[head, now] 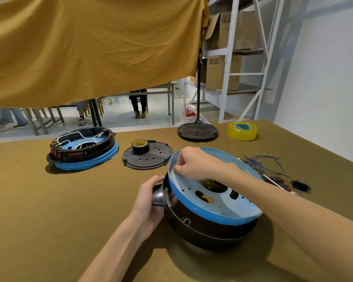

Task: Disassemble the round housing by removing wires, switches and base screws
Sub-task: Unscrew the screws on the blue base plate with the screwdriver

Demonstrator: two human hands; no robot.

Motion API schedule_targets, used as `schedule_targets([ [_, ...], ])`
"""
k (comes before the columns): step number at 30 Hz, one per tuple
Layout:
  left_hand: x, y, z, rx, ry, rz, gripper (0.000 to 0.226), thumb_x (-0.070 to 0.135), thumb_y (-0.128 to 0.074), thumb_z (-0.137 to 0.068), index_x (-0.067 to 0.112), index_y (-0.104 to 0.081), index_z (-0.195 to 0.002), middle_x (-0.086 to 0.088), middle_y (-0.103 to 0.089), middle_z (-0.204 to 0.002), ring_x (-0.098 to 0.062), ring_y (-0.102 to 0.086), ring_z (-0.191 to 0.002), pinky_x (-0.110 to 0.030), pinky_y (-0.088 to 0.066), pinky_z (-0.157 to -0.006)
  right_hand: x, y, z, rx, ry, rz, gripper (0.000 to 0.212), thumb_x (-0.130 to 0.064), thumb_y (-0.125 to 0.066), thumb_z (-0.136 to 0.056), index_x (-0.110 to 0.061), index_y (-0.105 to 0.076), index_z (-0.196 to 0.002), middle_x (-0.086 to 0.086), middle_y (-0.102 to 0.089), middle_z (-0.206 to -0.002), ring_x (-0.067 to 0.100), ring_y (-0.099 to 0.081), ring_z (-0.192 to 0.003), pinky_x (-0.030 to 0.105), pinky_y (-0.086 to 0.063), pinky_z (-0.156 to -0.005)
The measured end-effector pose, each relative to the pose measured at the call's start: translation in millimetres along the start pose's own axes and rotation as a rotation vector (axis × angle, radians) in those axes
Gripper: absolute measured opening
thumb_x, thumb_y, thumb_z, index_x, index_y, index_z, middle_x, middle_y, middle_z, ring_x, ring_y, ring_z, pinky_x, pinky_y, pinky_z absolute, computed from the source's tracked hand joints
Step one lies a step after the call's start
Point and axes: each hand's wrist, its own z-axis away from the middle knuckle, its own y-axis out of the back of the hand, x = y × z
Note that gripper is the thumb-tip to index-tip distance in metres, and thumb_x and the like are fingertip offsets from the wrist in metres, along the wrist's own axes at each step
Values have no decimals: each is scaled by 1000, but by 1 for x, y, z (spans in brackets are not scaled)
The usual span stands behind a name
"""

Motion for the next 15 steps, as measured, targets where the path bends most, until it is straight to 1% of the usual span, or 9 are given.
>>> schedule_targets([
  [3, -1, 1, 0, -4, -4, -9, 34, 30, -70, -87, 6, -69, -110, -12, -78, -92, -20, -77, -76, -30, -60, -61, 0, 0, -2, 6, -8, 3, 29, -33, -62, -98, -7, -73, -92, 12, -71, -85, 19, -60, -74, 30, -46, -59],
  [5, 0, 1, 0, -5, 1, -5, 36, 30, -71, -85, 6, -69, -112, -13, -79, -93, -21, -78, -78, -30, -61, -62, -3, 1, -4, -38, 19, -4, 18, -23, -62, -98, -11, -75, -93, 7, -71, -87, 16, -64, -79, 27, -52, -63],
  [7, -1, 1, 0, -1, 6, -2, 40, 30, -73, -80, 6, -69, -112, -13, -79, -94, -21, -78, -78, -31, -61, -62, -5, 4, -5, -76, 34, -16, 15, -15, -62, -95, -14, -76, -99, 2, -71, -92, 17, -67, -86, 28, -58, -69],
  [8, 0, 1, 0, -1, 4, 0, 42, 30, -74, -78, 6, -69, -112, -14, -78, -94, -22, -78, -78, -31, -61, -62, -5, 5, -5, -85, 34, -20, 15, -16, -63, -95, -15, -77, -100, 1, -71, -92, 17, -67, -87, 27, -57, -67],
  [9, 0, 1, 0, -3, 0, 2, 43, 30, -74, -77, 6, -70, -112, -14, -78, -94, -22, -78, -79, -31, -61, -62, -5, 5, -6, -84, 27, -21, 13, -23, -65, -95, -17, -76, -97, 0, -70, -91, 16, -66, -85, 25, -53, -63],
  [11, 0, 1, 0, -9, -6, 1, 41, 30, -73, -80, 6, -69, -113, -14, -78, -95, -22, -78, -80, -31, -61, -62, -4, 3, -4, -56, 0, -13, 23, -36, -66, -95, -15, -75, -88, 1, -70, -83, 15, -63, -75, 24, -46, -56],
  [12, -1, 1, 0, -8, -4, 2, 40, 30, -72, -83, 5, -69, -114, -14, -79, -95, -22, -78, -80, -31, -61, -62, -3, 3, -3, -40, 0, -1, 26, -36, -66, -96, -14, -74, -86, 3, -70, -79, 15, -61, -71, 25, -45, -55],
  [13, -1, 1, 0, -5, 1, 5, 39, 30, -71, -84, 5, -68, -115, -14, -79, -95, -22, -78, -80, -31, -61, -62, -2, 2, -2, -38, 7, 13, 26, -33, -65, -98, -12, -74, -86, 4, -70, -79, 16, -61, -71, 26, -47, -56],
  [15, -1, 2, 0, 0, 12, 10, 40, 30, -72, -84, 5, -67, -116, -14, -79, -95, -22, -78, -79, -31, -61, -62, -3, 5, -3, -69, 24, 28, 15, -20, -63, -97, -12, -75, -92, 3, -70, -86, 16, -64, -80, 29, -54, -66],
])
